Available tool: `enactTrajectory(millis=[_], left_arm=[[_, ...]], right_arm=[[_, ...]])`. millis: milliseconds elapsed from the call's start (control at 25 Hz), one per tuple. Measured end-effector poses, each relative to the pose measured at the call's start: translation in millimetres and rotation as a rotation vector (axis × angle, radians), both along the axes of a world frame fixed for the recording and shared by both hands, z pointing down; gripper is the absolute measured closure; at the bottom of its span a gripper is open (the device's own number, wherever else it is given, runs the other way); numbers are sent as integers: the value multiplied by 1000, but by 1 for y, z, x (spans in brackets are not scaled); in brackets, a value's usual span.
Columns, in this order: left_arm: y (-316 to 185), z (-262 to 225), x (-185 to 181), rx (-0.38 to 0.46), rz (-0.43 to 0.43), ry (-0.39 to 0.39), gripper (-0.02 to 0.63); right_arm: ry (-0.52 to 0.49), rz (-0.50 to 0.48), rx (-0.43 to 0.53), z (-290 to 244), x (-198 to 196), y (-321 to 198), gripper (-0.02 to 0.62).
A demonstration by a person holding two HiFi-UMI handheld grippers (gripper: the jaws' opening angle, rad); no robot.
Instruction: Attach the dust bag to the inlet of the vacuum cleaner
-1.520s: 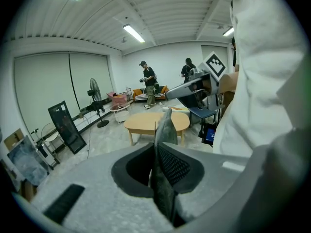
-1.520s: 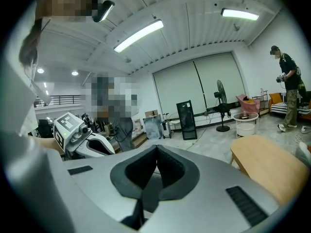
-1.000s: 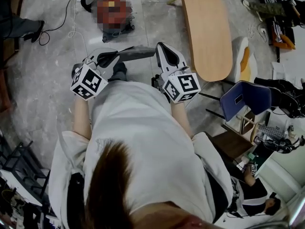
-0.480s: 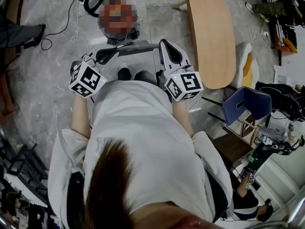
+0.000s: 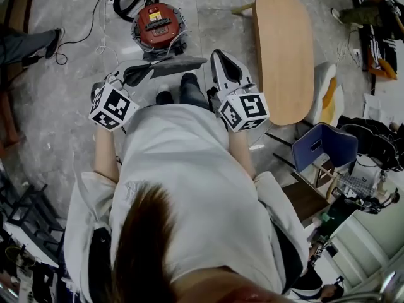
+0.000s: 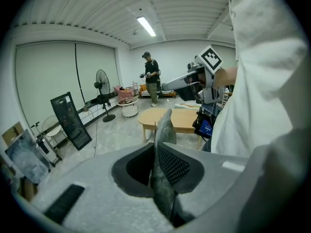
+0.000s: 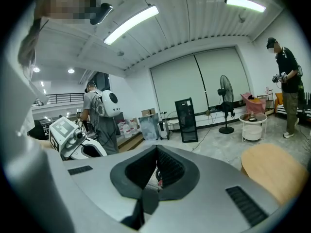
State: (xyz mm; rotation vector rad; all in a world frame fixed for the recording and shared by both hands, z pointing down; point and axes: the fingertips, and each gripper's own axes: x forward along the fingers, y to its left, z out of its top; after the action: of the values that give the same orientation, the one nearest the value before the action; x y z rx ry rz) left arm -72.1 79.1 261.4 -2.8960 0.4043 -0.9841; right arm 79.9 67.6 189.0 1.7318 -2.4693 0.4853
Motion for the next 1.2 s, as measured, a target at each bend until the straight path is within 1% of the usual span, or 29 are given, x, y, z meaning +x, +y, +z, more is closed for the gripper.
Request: enactTrajectory(millis=[200,440,640,800,1000,1200], left_arm=[[-17,1,20,-26,-44,-6,566],[-48,2,49,-28,-137,-20,566],[-67,2,70,-20,-211,-22,566],[-76,5,88,-11,-252,-31,566],[-80,4,102,-9,-272,-43,566],[-92,2,102,1,-250,-36,566]], right_arm=[[-6,-72,-6,1,17,-35,594],[4,-195,-1,-2,37,-87,594],[-1,-281,6,-4,54,-111,594],[5,-341,-5,4,67,-123,594],[-4,-384,9,1,72,-131,594],[10,-455,62,-10,59,-136,594]])
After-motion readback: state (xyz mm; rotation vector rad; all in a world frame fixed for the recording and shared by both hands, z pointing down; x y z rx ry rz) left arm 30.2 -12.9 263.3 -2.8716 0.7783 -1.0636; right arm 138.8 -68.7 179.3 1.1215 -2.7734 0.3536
